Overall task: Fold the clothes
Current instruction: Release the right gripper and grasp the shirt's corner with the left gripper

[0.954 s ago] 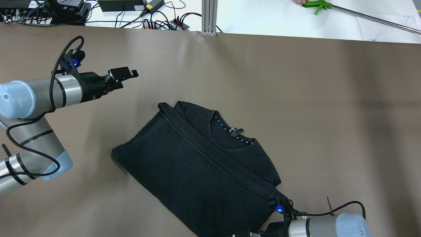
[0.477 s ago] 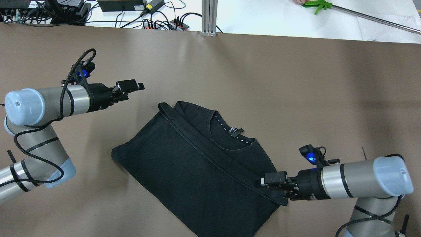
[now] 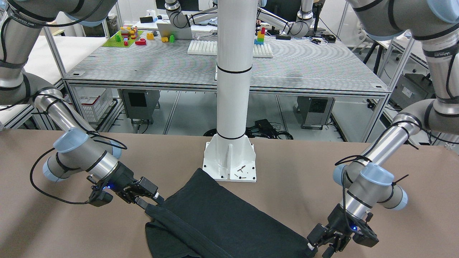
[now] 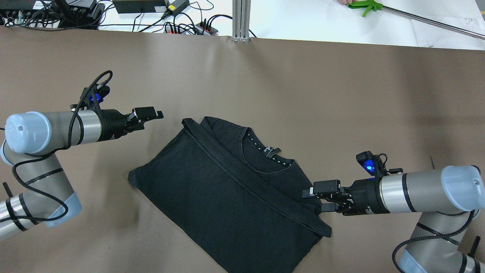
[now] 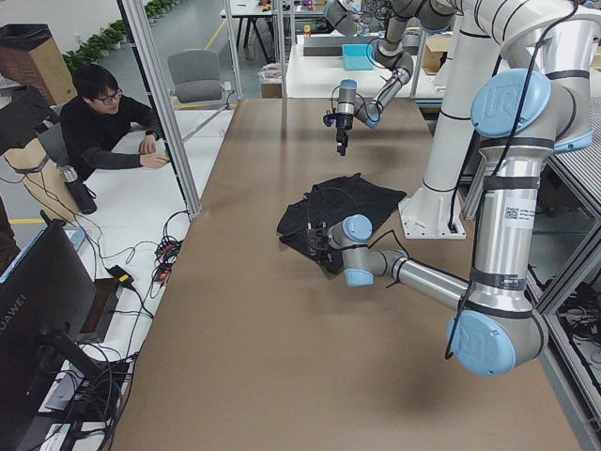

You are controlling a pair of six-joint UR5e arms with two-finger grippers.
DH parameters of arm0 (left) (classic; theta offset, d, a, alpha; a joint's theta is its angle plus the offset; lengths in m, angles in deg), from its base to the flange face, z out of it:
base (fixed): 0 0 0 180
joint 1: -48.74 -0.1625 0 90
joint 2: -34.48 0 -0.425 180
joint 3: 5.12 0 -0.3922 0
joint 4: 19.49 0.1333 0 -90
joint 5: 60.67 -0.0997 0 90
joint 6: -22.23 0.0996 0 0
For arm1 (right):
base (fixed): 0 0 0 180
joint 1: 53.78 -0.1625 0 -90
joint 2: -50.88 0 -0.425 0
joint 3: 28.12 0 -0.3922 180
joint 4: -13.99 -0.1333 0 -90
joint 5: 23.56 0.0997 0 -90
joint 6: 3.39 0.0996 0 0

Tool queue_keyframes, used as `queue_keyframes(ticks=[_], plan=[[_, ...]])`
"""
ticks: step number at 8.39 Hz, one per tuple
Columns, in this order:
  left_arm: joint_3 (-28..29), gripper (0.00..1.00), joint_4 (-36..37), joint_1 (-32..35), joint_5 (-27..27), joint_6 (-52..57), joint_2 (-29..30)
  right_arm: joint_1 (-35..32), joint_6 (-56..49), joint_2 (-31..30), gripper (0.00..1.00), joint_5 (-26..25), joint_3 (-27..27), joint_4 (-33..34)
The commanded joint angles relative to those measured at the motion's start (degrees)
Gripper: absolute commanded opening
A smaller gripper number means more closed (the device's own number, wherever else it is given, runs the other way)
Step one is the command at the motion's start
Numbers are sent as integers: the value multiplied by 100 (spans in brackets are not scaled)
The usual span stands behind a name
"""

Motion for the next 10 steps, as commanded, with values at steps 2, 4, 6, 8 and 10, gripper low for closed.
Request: queue_keyframes(ticks=[2, 4, 6, 8, 10], plan=[[-323, 94, 20, -404, -32, -5, -760, -36, -9, 7, 94, -220, -52, 156], [-78, 94, 11, -519, -137, -5, -525, -28, -9, 7, 94, -238, -69, 156], [134, 94, 11, -616, -208, -5, -339, -28, -9, 7, 94, -238, -78, 156], [327, 94, 11, -624, -226, 13, -199, -19, -9, 7, 94, -238, -95, 156], [416, 94, 20, -625, -208, 31, -119, -1, -9, 25, 94, -273, -96, 156]])
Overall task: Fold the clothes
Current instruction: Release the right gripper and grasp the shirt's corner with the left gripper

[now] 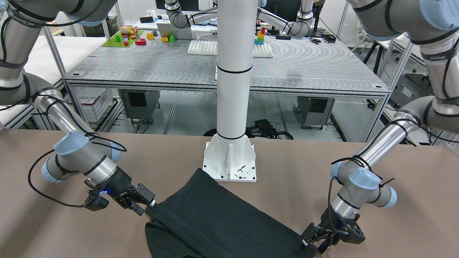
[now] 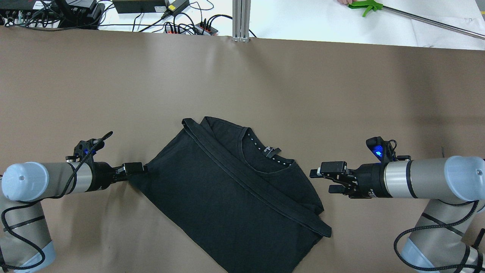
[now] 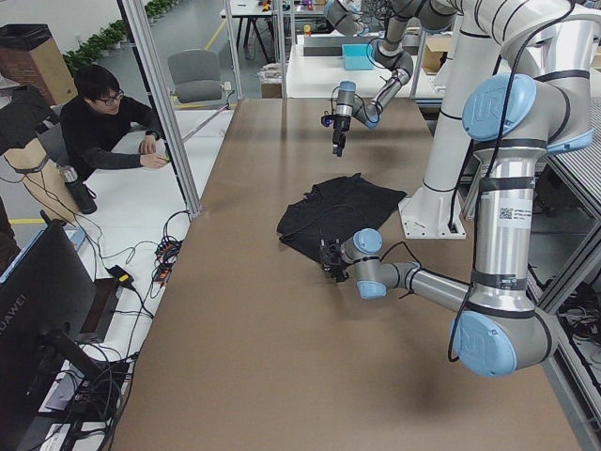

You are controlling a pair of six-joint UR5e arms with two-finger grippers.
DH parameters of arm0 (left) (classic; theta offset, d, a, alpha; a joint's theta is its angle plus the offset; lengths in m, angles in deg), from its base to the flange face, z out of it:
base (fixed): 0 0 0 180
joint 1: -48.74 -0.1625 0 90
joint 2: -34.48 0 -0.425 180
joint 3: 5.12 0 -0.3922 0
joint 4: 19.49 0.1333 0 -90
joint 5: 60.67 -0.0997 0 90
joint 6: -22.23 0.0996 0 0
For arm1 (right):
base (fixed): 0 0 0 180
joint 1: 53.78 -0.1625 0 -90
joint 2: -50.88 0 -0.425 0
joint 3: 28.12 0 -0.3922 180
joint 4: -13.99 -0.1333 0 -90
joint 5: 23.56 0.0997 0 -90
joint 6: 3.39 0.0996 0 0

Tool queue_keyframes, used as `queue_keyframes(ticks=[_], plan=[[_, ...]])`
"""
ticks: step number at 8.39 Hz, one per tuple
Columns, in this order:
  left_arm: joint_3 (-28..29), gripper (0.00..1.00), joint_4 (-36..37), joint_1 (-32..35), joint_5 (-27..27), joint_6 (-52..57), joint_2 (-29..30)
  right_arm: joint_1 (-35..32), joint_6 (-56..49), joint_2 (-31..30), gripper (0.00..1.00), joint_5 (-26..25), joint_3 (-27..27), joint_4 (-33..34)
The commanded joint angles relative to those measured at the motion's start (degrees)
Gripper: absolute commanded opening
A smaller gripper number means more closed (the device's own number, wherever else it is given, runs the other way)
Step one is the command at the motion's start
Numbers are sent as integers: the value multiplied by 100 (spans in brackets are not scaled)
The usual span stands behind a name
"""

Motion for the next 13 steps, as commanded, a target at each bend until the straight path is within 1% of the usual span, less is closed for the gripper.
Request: queue_keyframes(ticks=[1, 2, 3, 4, 8, 9, 10, 11, 12, 13], plan=[[78, 85, 0, -5, 19, 16, 104, 15, 0, 8, 94, -35, -5, 0], [61, 55, 0, -5, 27, 24, 156, 6, 0, 17, 94, -35, -14, 0], [60, 14, 0, 4, 114, 51, 122, 15, 0, 25, 94, -35, -23, 0], [52, 0, 0, 4, 202, 60, 122, 6, 0, 26, 94, -35, -23, 0], [-177, 0, 17, 161, 388, 60, 78, -20, -193, 26, 94, -53, -76, 0], [-177, 0, 252, 249, 370, 68, 139, -20, -193, 34, 94, -53, -76, -9], [-168, 0, 568, 380, 370, 86, 313, -29, -202, 34, 94, -53, -76, -9], [-133, 0, 1015, 573, 370, 443, 646, -29, -211, 43, 94, -62, -84, -9], [-124, 0, 1672, 775, 335, 716, 1049, -29, -220, 61, 94, -105, -84, -9], [15, 0, 2401, 977, 318, 754, 1610, -29, -298, 87, 94, -132, -84, 0]])
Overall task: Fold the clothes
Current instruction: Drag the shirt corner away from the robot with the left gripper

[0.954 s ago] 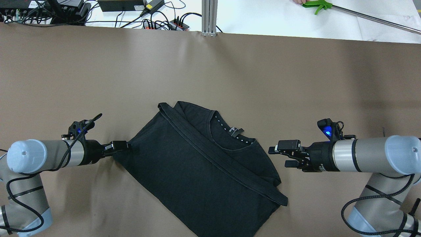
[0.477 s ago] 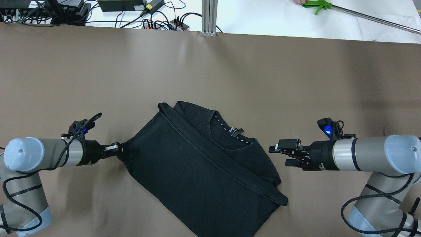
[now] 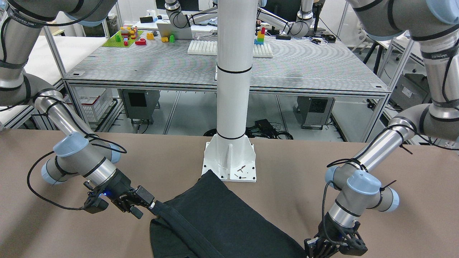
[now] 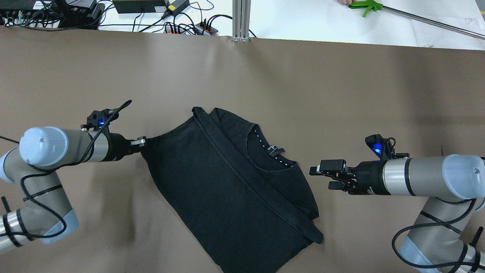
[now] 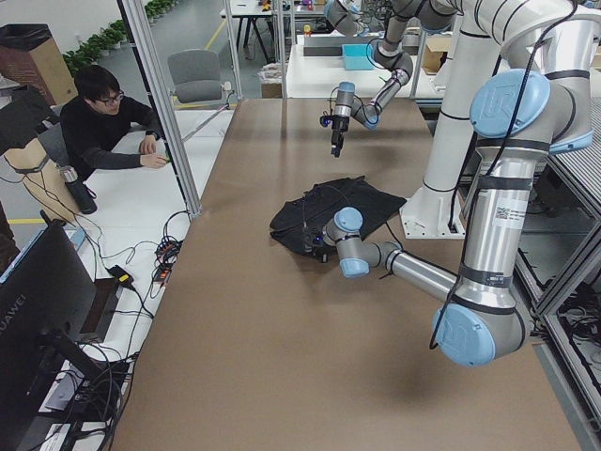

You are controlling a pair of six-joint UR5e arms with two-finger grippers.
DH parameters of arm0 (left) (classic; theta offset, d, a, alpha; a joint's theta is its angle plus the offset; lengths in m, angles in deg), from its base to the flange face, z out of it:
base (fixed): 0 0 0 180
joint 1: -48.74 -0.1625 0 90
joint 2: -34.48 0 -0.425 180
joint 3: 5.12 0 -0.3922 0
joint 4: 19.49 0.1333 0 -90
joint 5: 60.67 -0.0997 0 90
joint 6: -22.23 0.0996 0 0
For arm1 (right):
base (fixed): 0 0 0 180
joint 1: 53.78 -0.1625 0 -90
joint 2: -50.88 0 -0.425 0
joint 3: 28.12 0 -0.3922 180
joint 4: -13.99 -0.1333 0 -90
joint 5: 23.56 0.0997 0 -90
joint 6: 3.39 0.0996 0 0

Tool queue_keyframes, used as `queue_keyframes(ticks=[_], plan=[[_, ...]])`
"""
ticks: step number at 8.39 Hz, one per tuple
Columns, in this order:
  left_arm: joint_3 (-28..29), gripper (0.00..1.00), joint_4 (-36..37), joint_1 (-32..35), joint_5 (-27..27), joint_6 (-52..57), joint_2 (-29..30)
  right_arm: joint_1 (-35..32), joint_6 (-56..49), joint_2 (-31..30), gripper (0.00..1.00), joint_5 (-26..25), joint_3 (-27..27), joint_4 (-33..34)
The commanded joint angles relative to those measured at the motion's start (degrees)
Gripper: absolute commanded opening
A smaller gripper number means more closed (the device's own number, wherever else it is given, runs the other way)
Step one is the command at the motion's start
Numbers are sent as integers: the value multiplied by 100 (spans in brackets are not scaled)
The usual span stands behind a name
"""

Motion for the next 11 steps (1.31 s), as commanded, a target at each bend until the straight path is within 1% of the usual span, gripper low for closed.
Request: queue_keyframes(ticks=[1, 3, 4, 5, 6, 7, 8, 9, 10, 11], plan=[[539, 0, 1646, 550, -36, 376, 1458, -2, -138, 72, 94, -51, -20, 17], [1994, 0, 1651, 814, -237, 639, 2592, -2, -147, 90, 94, -51, -3, 8], [2654, 0, 1624, 903, -255, 849, 3085, -2, -147, 99, 94, -60, -3, 8], [3270, 0, 1607, 938, -386, 904, 3621, -10, -147, 99, 94, -60, 15, 8], [3781, 0, 1598, 904, -631, 904, 4070, -2, -147, 107, 94, -95, 15, 8], [3899, 10, 1546, 851, -938, 896, 4153, -2, -156, 107, 94, -217, 32, 8], [3917, 26, 1554, 781, -1159, 887, 4197, 7, -199, 116, 94, -218, 33, 8], [3978, 95, 1545, 780, -1283, 904, 4198, 42, -365, 142, 95, -227, 33, 17], [3979, 95, 1545, 833, -1388, 922, 4206, 69, -488, 160, 95, -227, 41, 17], [3944, 95, 1571, 999, -1320, 1192, 4311, 104, -559, 212, 95, -227, 41, 43]])
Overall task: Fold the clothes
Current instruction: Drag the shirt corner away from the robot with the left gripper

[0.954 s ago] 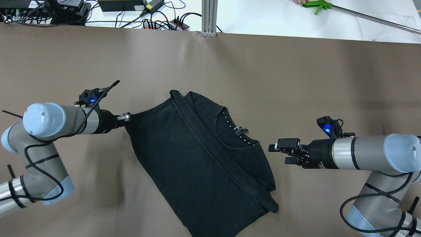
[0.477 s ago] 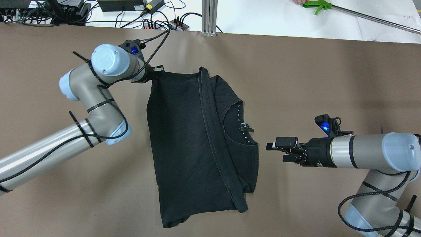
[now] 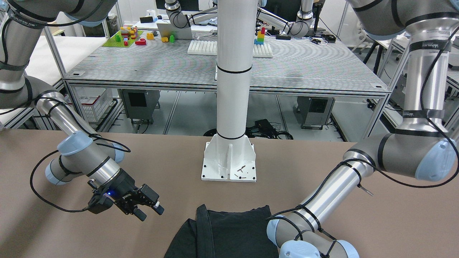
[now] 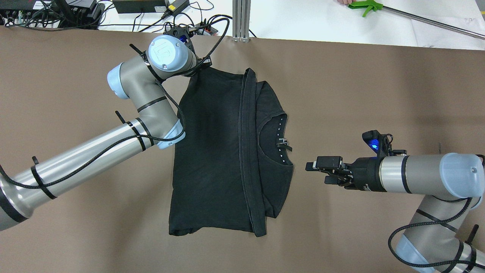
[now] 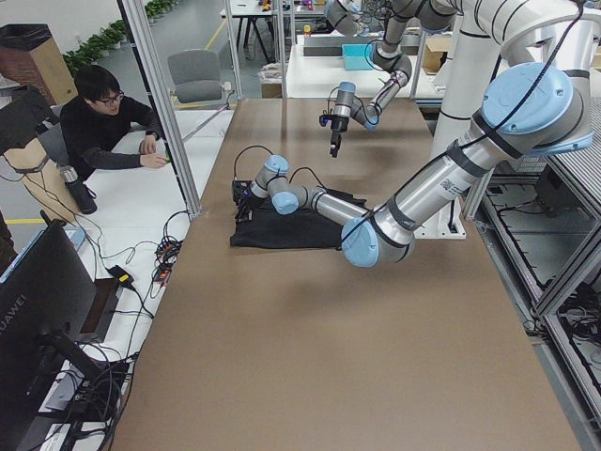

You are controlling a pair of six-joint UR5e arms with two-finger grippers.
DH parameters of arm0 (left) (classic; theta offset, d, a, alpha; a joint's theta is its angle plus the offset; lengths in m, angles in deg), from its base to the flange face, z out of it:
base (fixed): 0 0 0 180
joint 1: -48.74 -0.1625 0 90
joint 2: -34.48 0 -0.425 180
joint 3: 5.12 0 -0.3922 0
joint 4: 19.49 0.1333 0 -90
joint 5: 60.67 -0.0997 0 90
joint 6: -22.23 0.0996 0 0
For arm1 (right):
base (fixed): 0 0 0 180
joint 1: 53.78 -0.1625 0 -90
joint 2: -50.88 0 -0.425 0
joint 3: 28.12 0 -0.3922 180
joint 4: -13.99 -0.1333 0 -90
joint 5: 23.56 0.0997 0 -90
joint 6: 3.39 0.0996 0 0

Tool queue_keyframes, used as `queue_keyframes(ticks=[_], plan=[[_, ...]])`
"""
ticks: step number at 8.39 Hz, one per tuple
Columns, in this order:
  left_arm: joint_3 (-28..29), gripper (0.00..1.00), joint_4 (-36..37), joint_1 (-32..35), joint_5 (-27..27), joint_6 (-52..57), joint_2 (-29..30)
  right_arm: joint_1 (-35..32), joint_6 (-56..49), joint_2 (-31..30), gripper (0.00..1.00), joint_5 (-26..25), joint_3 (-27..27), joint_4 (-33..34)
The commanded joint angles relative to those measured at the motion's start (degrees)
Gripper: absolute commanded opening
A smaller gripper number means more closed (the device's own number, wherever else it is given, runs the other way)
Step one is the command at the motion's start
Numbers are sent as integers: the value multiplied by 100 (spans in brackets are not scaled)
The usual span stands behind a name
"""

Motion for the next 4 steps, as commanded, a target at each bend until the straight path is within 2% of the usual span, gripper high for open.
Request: queue_keyframes(ticks=[1, 3, 4], plan=[[-11, 95, 64, 368, 214, 469, 268, 180, -468, 138, 94, -59, 14, 227], [-37, 95, 74, 493, 401, 497, 252, 548, -1520, 514, 94, -575, 67, 1426], [-64, 95, 82, 493, 401, 532, 251, 951, -2022, 629, 93, -1187, 250, 2103]])
